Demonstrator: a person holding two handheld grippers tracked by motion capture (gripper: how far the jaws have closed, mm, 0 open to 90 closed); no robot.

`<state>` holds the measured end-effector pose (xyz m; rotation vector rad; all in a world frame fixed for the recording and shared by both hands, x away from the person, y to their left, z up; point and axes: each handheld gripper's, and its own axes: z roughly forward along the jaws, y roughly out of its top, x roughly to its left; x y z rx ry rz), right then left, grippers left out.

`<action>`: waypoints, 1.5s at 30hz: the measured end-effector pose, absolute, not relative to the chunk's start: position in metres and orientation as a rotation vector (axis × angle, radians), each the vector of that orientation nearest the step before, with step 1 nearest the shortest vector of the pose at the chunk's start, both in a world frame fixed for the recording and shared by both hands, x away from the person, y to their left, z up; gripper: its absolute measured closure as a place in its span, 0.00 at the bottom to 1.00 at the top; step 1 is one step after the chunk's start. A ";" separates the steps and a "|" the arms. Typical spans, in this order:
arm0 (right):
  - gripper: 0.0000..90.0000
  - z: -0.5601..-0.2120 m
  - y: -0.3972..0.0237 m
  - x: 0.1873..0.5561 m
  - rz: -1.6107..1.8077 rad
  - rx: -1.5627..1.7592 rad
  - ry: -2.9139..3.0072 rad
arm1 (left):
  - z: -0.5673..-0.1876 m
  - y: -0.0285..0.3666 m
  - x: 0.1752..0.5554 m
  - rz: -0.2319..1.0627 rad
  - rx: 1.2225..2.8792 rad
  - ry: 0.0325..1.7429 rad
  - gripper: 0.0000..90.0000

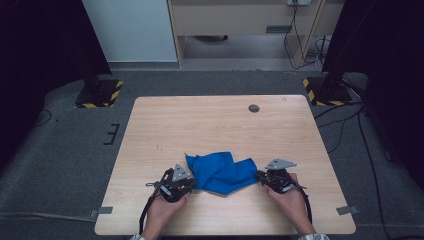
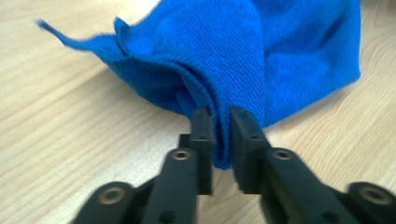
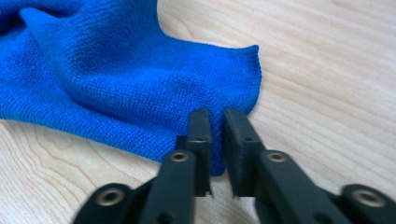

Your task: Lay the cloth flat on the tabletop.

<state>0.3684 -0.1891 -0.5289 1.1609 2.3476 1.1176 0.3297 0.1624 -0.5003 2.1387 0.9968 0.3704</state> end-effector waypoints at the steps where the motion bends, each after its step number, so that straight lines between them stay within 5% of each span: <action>1: 0.83 -0.527 -0.189 0.368 1.123 1.161 2.341 | -0.499 0.163 0.329 0.376 2.133 0.993 0.78; 6: 0.60 -0.517 -0.189 0.368 1.168 1.179 2.296 | -0.486 0.165 0.324 0.402 2.089 0.972 0.60; 13: 0.50 -0.507 -0.191 0.376 1.195 1.213 2.244 | -0.454 0.167 0.333 0.462 2.022 0.943 0.56; 25: 0.58 -0.502 -0.197 0.416 1.183 1.324 2.221 | -0.463 0.157 0.401 0.449 2.059 1.011 0.59; 42: 0.58 -0.527 -0.167 0.441 1.060 1.274 2.375 | -0.482 0.154 0.432 0.455 2.088 1.053 0.44; 45: 0.73 -0.528 -0.163 0.439 1.056 1.235 2.390 | -0.484 0.153 0.433 0.467 2.095 1.047 0.43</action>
